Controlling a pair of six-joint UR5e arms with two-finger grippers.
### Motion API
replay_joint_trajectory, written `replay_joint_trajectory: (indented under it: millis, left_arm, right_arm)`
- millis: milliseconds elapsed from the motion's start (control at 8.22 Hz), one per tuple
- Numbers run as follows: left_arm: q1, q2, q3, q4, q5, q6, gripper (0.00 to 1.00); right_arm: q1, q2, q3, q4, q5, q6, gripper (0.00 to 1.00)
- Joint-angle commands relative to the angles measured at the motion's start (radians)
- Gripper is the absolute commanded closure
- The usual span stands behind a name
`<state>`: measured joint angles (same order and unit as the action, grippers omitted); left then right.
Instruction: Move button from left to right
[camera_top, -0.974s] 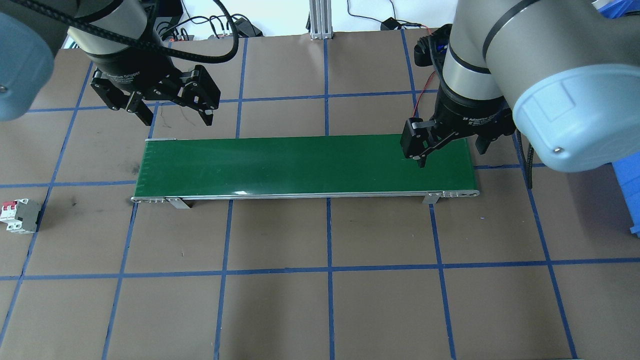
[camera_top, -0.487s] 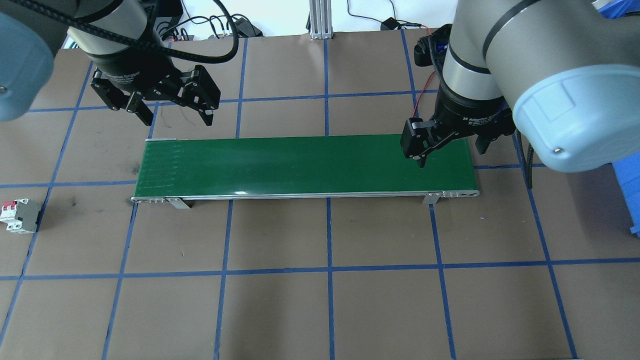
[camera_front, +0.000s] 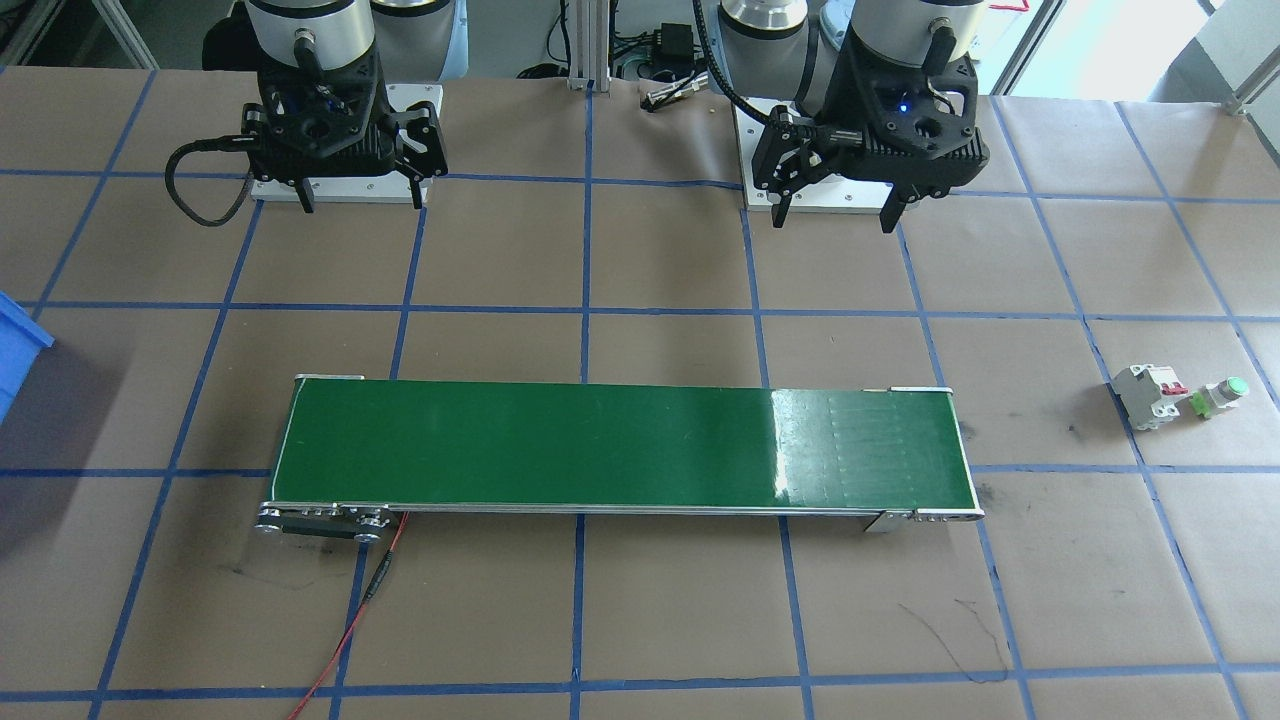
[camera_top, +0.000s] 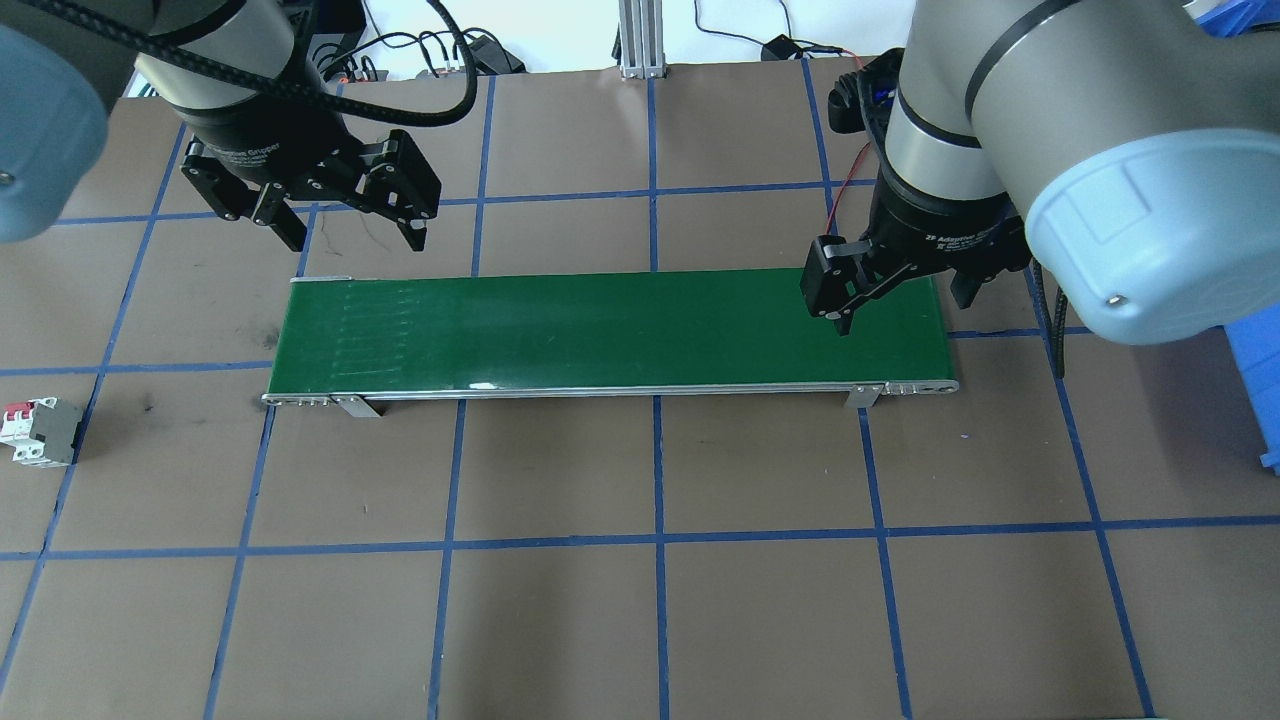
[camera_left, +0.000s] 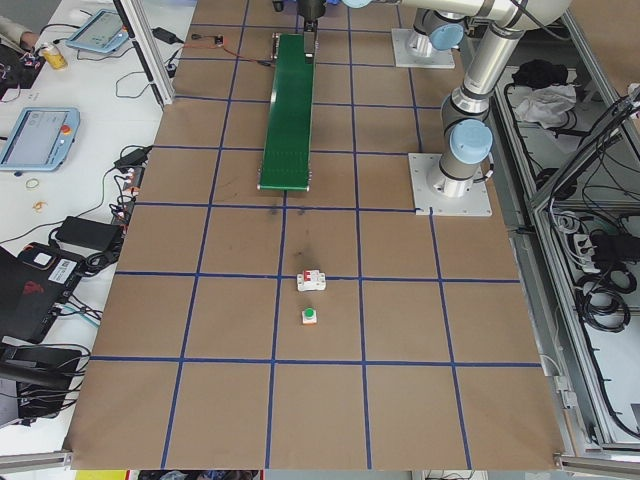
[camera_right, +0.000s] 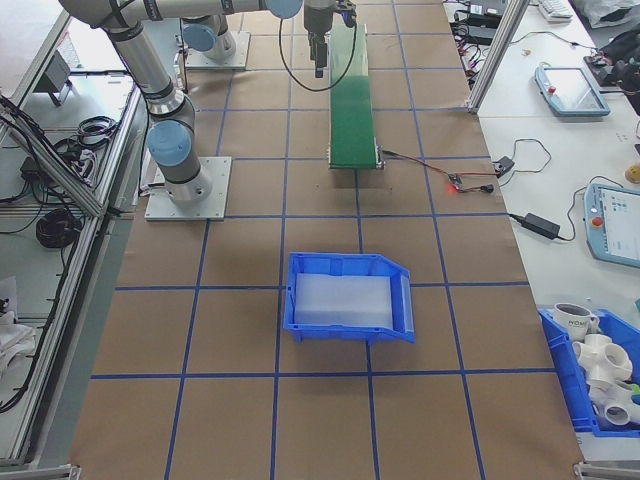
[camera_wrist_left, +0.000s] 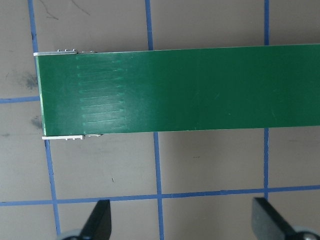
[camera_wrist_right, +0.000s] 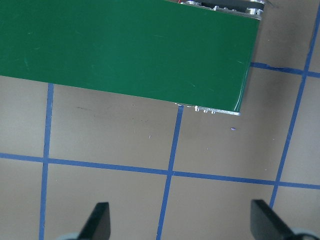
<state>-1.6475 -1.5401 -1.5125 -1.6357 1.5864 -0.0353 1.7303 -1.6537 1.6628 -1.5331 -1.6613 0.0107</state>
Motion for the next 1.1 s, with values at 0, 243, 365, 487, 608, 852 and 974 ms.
replay_joint_trajectory:
  millis: [0, 243, 365, 487, 608, 852, 974]
  left_arm:
    - [0.0, 0.001, -0.002, -0.001, 0.0, 0.002, 0.0]
    - [0.0, 0.001, -0.002, -0.001, 0.001, 0.002, 0.0]
    - [0.0, 0.001, -0.002, -0.001, 0.0, 0.0, 0.0]
    - [0.0, 0.001, -0.002, -0.001, 0.0, 0.002, 0.0]
    - [0.0, 0.001, -0.002, -0.001, 0.0, 0.002, 0.0]
    - [0.012, -0.023, 0.011, -0.003, -0.003, 0.0, 0.0]
    - [0.078, -0.026, 0.012, -0.007, -0.003, 0.002, 0.0]
  right_arm:
    - [0.0, 0.0, 0.0, 0.001, 0.0, 0.0, 0.0]
    - [0.0, 0.0, 0.0, 0.001, 0.0, 0.0, 0.0]
    - [0.0, 0.0, 0.0, 0.001, 0.0, 0.0, 0.0]
    - [0.0, 0.0, 0.002, 0.001, 0.0, 0.0, 0.0]
    - [0.0, 0.0, 0.0, -0.001, 0.0, 0.0, 0.0]
    - [0.0, 0.0, 0.002, -0.001, 0.0, 0.0, 0.0]
    - [0.0, 0.0, 0.002, -0.001, 0.0, 0.0, 0.0]
